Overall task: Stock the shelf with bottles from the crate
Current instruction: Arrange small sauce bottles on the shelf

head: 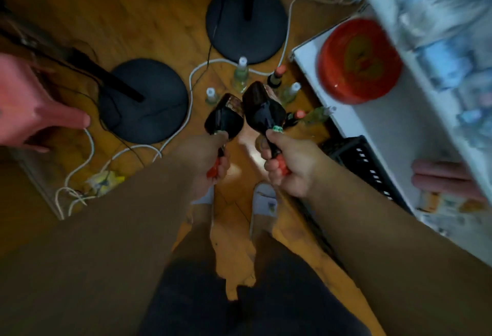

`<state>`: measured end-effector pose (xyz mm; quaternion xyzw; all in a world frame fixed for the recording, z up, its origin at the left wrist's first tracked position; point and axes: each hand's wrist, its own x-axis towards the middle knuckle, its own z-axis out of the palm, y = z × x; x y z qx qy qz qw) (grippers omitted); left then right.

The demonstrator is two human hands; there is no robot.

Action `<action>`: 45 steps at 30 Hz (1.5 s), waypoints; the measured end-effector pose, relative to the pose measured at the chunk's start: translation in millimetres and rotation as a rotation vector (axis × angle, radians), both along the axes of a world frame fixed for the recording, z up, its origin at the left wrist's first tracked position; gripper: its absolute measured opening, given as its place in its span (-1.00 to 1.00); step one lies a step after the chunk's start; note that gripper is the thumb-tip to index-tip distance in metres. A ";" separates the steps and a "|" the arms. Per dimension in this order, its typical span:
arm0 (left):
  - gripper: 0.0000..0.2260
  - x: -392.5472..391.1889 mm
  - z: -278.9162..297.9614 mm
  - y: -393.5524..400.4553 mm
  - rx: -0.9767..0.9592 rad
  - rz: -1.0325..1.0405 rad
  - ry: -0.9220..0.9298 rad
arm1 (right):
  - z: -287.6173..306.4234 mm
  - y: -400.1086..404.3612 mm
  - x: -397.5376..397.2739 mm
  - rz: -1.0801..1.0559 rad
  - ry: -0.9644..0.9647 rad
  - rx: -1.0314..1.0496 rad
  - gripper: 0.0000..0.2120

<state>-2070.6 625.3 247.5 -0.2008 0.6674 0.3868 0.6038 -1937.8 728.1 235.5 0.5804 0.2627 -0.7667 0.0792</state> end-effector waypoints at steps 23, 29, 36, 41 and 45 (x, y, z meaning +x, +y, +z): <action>-0.88 195.4 353.2 -69.0 0.528 -0.475 -0.005 | 356.2 -180.8 241.1 -0.859 0.342 0.435 -0.79; -0.85 323.3 395.5 -90.3 0.618 -0.703 -0.048 | 398.4 -248.3 360.0 -1.051 0.328 0.583 -0.78; -0.85 528.1 408.7 -156.1 0.710 -0.906 -0.215 | 425.4 -370.6 550.1 -1.232 0.219 0.732 -0.79; -0.85 668.0 418.6 -216.5 0.690 -1.095 -0.372 | 433.1 -459.8 666.5 -1.474 0.115 0.784 -0.81; -0.79 745.9 428.4 -248.4 0.692 -1.227 -0.364 | 436.4 -504.0 736.6 -1.644 0.077 0.802 -0.80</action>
